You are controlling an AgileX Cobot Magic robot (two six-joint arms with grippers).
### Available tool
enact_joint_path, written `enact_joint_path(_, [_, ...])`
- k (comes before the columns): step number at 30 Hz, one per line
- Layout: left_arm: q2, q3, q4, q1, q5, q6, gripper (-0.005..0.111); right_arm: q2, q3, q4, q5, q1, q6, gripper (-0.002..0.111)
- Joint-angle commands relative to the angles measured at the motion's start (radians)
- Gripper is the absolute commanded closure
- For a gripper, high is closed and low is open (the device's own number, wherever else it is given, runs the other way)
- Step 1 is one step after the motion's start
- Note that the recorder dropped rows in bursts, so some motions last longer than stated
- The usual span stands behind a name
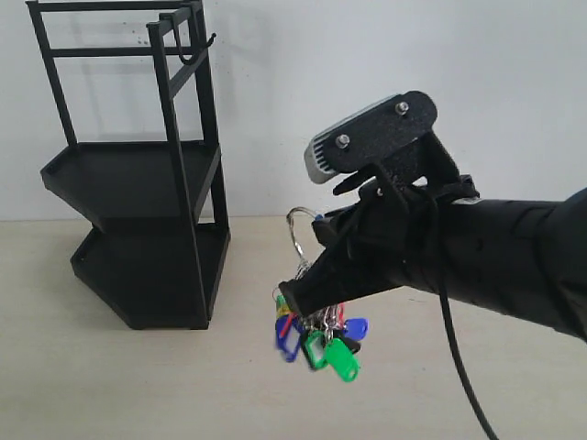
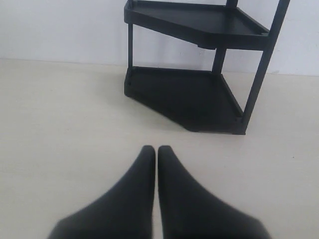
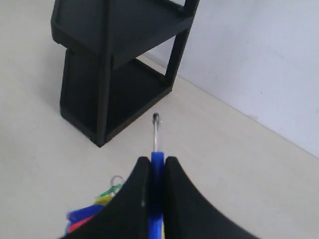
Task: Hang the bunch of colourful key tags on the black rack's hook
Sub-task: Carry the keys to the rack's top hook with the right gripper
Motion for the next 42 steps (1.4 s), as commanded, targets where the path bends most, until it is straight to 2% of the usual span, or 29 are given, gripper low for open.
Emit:
enact_joint_path(1, [-0.002, -0.001, 0.005, -0.001, -0.008, 0.003, 0.102, -0.01, -0.017, -0.091, -0.037, -0.001, 0.07, 0.108])
enact_joint_path(3, [-0.002, -0.001, 0.005, -0.001, -0.008, 0.003, 0.102, -0.01, -0.042, -0.112, -0.106, -0.001, 0.155, 0.108])
enact_joint_path(11, [-0.002, -0.001, 0.005, -0.001, -0.008, 0.003, 0.102, 0.008, -0.269, -0.118, -0.128, -0.001, 0.151, 0.108])
enact_joint_path(19, [-0.002, -0.001, 0.005, -0.001, -0.008, 0.003, 0.102, 0.2, -0.436, -0.119, -0.226, -0.001, 0.103, 0.108])
enact_joint_path(42, [-0.002, -0.001, 0.005, -0.001, -0.008, 0.003, 0.102, 0.521, -0.799, -0.14, -0.249, -0.001, 0.084, 0.108])
